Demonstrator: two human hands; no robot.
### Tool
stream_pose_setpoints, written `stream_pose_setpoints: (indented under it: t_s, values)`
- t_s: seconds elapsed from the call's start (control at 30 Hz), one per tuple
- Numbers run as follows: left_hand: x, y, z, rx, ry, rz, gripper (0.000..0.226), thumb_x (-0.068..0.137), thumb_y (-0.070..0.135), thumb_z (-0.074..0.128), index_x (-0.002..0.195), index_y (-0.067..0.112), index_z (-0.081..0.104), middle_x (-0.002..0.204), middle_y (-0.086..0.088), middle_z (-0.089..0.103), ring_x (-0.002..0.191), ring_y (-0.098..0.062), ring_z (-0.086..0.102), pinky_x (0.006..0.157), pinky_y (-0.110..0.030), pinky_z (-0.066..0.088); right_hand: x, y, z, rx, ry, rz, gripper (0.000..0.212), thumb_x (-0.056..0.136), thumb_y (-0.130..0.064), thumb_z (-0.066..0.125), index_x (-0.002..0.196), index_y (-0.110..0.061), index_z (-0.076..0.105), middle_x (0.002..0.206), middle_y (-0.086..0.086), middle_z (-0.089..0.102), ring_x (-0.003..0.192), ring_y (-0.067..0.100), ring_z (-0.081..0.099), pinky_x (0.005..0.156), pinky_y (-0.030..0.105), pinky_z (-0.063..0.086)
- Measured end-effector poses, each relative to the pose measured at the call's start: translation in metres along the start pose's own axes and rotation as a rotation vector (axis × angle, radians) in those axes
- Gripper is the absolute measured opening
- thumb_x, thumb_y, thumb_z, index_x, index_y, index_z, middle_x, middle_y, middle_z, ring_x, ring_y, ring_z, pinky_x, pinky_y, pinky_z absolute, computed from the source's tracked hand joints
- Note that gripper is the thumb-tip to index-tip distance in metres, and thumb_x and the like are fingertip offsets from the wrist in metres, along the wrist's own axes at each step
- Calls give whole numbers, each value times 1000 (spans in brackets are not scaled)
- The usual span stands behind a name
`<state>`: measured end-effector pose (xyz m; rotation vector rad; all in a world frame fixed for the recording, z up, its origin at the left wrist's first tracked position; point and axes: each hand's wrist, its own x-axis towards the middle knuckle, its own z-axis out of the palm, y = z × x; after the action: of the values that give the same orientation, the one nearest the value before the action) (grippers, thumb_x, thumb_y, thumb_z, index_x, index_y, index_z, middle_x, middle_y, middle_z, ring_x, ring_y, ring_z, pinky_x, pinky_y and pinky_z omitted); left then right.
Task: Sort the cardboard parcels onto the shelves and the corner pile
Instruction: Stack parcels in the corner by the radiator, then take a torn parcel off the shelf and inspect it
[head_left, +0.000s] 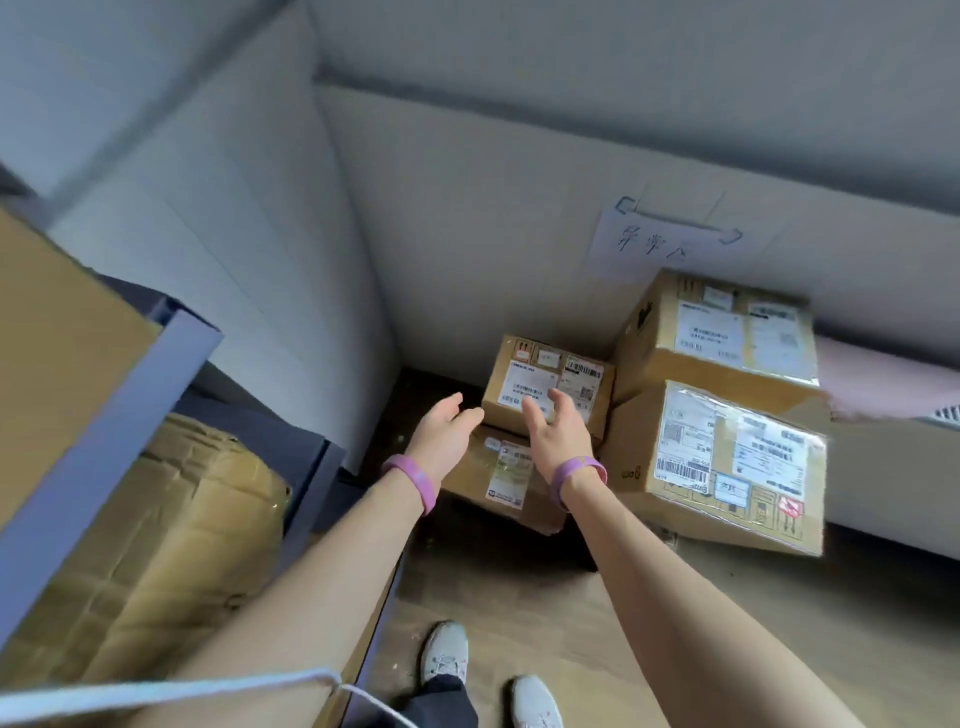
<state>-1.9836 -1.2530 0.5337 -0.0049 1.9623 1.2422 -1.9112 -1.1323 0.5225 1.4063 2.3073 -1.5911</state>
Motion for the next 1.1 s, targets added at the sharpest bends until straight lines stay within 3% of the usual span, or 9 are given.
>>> stream_pose_setpoints:
  t_s: [0.27, 0.5, 0.63, 0.8, 1.1]
  values:
    - [-99, 47, -7, -93, 155, 92, 56, 104, 26, 47, 155, 15, 29, 159, -3, 33, 145, -21, 32, 112, -31, 29, -61, -52, -52, -167, -160, -184, 59, 103, -44, 42, 151, -13, 30, 154, 8, 39, 138, 27, 41, 109, 34, 34]
    - [-186, 39, -13, -178, 370, 127, 54, 103, 26, 49, 153, 16, 32, 157, -3, 36, 143, -22, 35, 112, -34, 31, -125, -78, -67, -241, -317, -409, 59, 102, -42, 45, 152, -13, 29, 154, 8, 39, 139, 27, 40, 111, 34, 32]
    - [-246, 15, -28, -297, 535, 102, 39, 102, 23, 51, 140, 20, 45, 136, 5, 53, 133, -18, 44, 102, -25, 35, -171, -89, -47, -314, -435, -514, 59, 102, -39, 46, 152, -12, 29, 154, 10, 38, 139, 28, 39, 109, 34, 32]
    - [-328, -32, -56, -363, 754, 60, 54, 101, 25, 52, 152, 15, 37, 156, -1, 38, 141, -18, 38, 98, -19, 30, -246, -95, -5, -378, -622, -628, 57, 102, -37, 47, 151, -15, 30, 150, 10, 42, 133, 30, 45, 106, 37, 38]
    - [-485, -154, -67, -597, 1103, -23, 51, 101, 23, 53, 150, 15, 40, 146, 0, 46, 132, -19, 47, 98, -22, 36, -416, -48, 75, -549, -973, -836, 55, 100, -36, 51, 147, -12, 35, 146, 14, 47, 128, 33, 49, 101, 34, 38]
